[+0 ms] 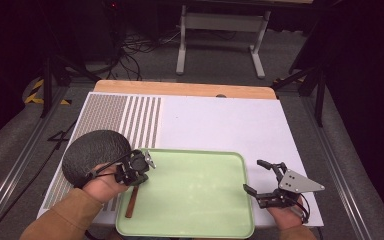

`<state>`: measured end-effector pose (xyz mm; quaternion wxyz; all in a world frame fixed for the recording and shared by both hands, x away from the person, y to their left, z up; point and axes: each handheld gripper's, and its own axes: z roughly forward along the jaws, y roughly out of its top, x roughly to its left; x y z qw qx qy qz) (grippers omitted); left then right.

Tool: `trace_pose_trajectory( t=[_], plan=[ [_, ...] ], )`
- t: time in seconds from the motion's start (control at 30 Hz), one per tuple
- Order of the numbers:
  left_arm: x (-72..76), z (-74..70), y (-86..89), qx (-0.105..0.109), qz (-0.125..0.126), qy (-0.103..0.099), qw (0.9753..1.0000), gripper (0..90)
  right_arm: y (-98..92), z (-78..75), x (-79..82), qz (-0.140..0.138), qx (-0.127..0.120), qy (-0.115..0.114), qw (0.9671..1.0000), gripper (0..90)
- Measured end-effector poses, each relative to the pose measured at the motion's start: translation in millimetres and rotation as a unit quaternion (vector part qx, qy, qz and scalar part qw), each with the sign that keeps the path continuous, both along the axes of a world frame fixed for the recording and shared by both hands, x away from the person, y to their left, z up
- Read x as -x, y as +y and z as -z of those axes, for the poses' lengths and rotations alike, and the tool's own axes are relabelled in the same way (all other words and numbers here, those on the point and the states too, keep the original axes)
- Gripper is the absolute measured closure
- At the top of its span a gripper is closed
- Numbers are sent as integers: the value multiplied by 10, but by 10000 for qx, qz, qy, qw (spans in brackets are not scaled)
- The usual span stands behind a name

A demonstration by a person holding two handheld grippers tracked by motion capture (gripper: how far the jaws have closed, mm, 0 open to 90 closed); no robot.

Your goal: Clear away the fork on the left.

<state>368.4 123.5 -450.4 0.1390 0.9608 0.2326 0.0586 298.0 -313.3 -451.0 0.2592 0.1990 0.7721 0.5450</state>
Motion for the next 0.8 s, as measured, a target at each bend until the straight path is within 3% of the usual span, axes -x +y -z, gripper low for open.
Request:
trace_pose_trajectory(
  t=[0.3,0.33,0.43,0.5,0.6,0.63,0.7,0.73,0.8],
  plan=[
    [-6,-1,85,82,-154,43,9998,878,40,-3,-50,-77,1,-6,10000,122],
    [-6,-1,85,82,-154,43,9998,822,46,-5,-55,-89,0,-18,10000,122],
    [11,-49,124,448,-213,14,9988,712,57,-7,-65,-104,11,-21,9999,122],
    [49,-115,172,759,81,-250,9968,651,61,-7,-69,-111,3,-17,9999,122],
    [78,-158,203,948,120,-372,9947,477,61,-10,-69,-120,-4,-18,9999,122],
    [114,-219,250,1299,112,-465,9904,390,65,-13,-69,-131,-24,-16,9999,122],
    [158,-255,283,1510,109,-635,9864,318,71,-17,-63,-140,-14,-19,9999,122],
    [190,-276,308,1660,57,-760,9832,265,75,-18,-61,-147,-19,-20,9999,121],
    [226,-298,361,1970,53,-828,9769,186,86,-24,-50,-170,-37,-4,9998,121]
  ],
)
